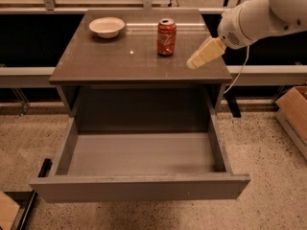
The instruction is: Place coke can into top drawer
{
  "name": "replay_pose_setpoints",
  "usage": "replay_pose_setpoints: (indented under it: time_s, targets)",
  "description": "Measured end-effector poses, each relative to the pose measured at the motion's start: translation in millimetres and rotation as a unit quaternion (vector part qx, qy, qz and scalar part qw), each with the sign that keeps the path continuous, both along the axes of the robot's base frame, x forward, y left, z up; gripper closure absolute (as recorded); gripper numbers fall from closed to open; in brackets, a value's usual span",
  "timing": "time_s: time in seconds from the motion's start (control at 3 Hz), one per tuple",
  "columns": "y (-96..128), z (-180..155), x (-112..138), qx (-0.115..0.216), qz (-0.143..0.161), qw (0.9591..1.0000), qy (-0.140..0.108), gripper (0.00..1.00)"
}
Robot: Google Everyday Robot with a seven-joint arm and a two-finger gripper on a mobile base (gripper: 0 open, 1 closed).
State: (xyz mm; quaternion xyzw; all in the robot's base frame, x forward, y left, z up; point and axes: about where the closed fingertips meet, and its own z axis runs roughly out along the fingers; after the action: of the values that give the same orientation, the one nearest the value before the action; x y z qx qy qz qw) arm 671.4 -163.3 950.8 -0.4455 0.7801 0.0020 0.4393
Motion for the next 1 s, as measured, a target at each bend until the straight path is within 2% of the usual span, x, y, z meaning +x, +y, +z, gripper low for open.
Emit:
replay_pose_setpoints:
  time_s: [0.33, 0.67, 1.0]
  targets:
    - [17.4, -15.0, 33.2, 0.041, -0.034, 0.9986, -0.003, 0.00]
    - [36.3, -37.8, 85.8, 0.089, -0.055, 0.9945, 0.000, 0.00]
    - [49.5, -54.7, 130.0, 0.124, -0.056, 0.9907, 0.002, 0.00]
